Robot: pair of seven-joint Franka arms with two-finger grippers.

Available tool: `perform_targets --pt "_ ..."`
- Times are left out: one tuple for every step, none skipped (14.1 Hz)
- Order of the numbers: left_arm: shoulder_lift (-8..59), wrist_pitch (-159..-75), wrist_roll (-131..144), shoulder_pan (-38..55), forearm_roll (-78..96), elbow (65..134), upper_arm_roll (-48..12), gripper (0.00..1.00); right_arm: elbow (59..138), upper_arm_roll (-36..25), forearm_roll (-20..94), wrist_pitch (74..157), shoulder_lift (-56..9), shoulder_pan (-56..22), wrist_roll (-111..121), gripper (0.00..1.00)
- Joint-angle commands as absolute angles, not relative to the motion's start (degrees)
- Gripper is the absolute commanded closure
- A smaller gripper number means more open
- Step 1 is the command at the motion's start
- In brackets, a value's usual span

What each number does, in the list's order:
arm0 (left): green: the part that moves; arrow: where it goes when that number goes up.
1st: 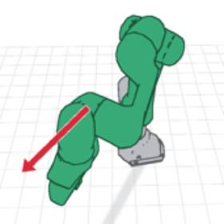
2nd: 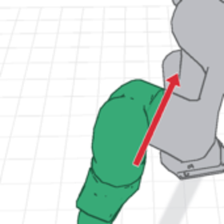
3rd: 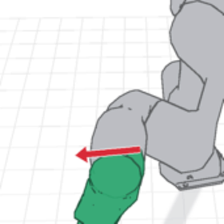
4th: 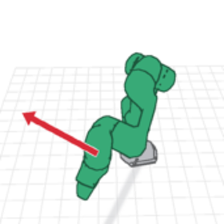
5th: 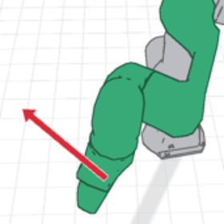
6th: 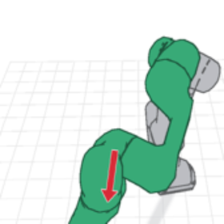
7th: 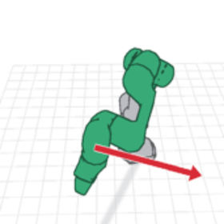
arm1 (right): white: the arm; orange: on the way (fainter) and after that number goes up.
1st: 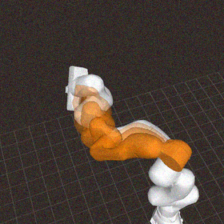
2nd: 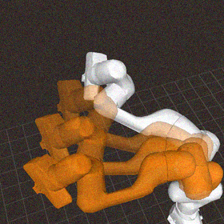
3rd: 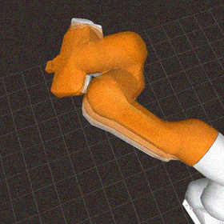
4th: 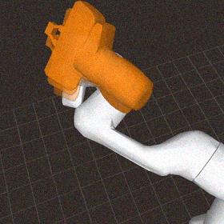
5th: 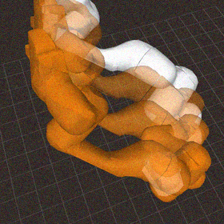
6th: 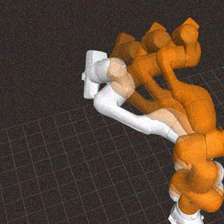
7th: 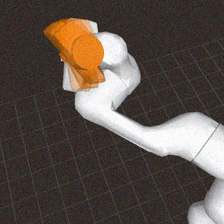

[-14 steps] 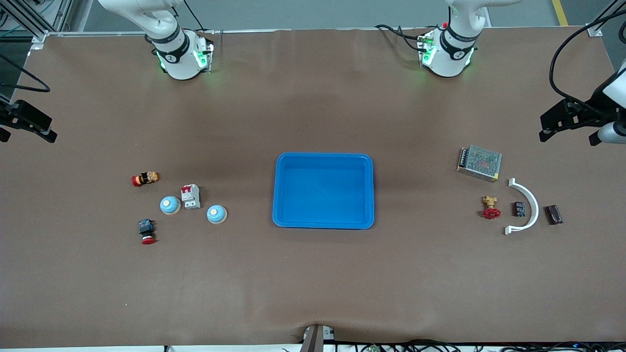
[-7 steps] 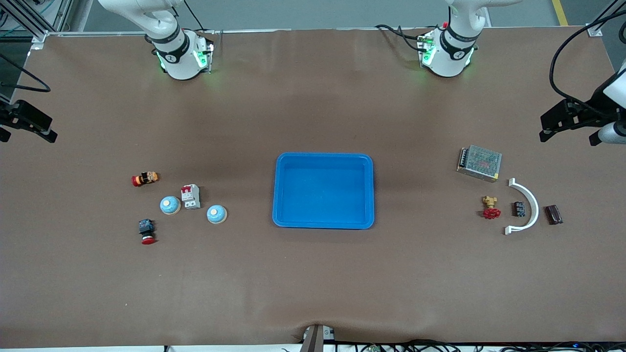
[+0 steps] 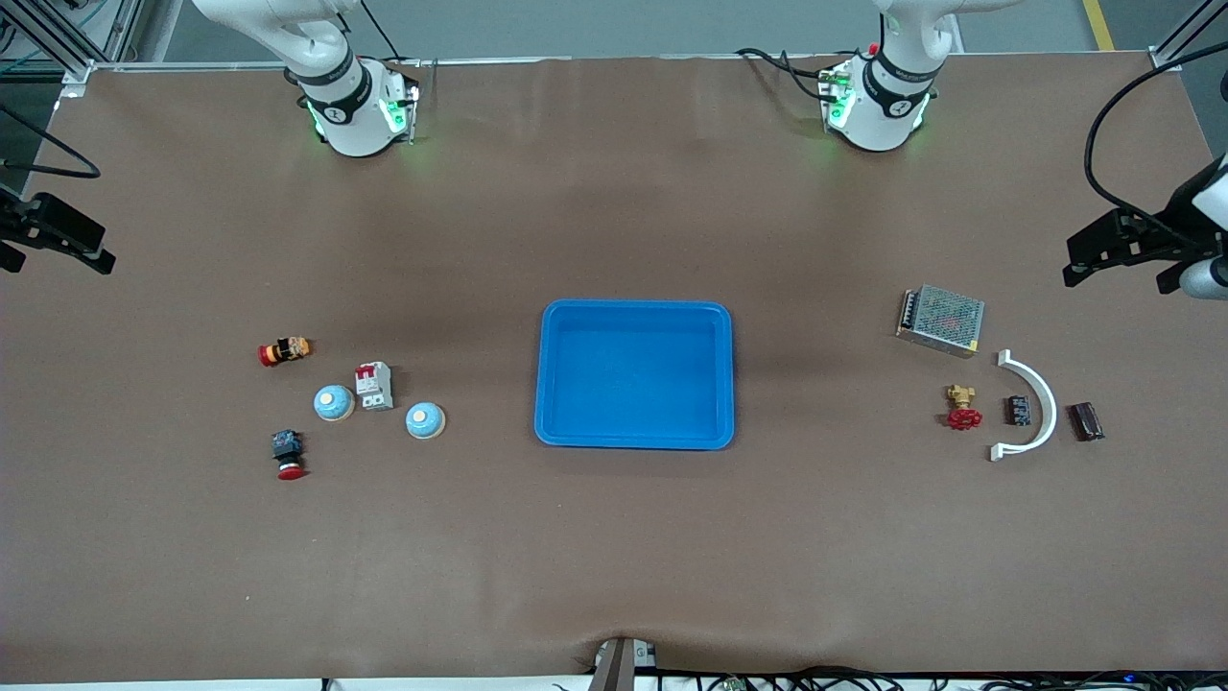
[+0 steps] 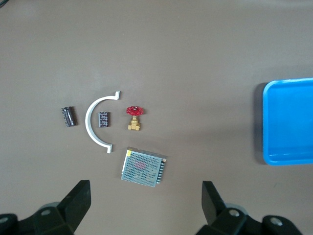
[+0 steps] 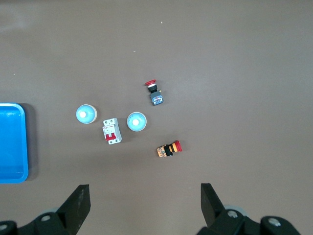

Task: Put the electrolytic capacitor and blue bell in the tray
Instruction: 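Move the right gripper to the blue bell while the left gripper reaches the capacitor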

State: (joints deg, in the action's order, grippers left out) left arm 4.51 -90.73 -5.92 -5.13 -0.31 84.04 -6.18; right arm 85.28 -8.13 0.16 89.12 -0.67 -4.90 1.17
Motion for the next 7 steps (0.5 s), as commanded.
perform_targets --pt "4.66 -91.58 -9.05 -6.59 0.53 85.6 -6.24 0.0 85.25 -7.3 -0.26 88.07 -0.88 -3.17 1.41 0.0" --pt "4.92 -92.19 -9.05 -7.03 -0.08 86.3 -6.24 0.0 85.25 -7.21 -0.09 87.89 -0.88 -2.82 1.41 0.0" --pt "4.92 -94.2 -9.14 -7.47 -1.57 87.87 -6.24 0.0 85.25 -6.42 0.17 87.89 -0.97 -1.77 1.41 0.0" --pt "4.75 -96.13 -9.23 -7.56 -2.45 89.72 -6.33 0.0 85.25 -4.15 0.26 87.89 -0.97 0.5 1.41 0.0" --pt "4.83 -97.46 -9.23 -7.73 -2.55 90.87 -6.33 0.0 85.17 -1.52 0.26 87.89 -0.88 2.7 1.41 0.0" --pt "4.92 -98.17 -9.32 -8.17 -2.55 91.75 -6.33 0.0 85.17 -0.1 0.18 87.89 -0.97 4.2 1.41 0.0" --pt "5.36 -99.57 -9.32 -9.3 -2.55 92.45 -6.33 0.0 85.17 0.52 0.26 87.89 -0.97 4.83 1.49 0.0"
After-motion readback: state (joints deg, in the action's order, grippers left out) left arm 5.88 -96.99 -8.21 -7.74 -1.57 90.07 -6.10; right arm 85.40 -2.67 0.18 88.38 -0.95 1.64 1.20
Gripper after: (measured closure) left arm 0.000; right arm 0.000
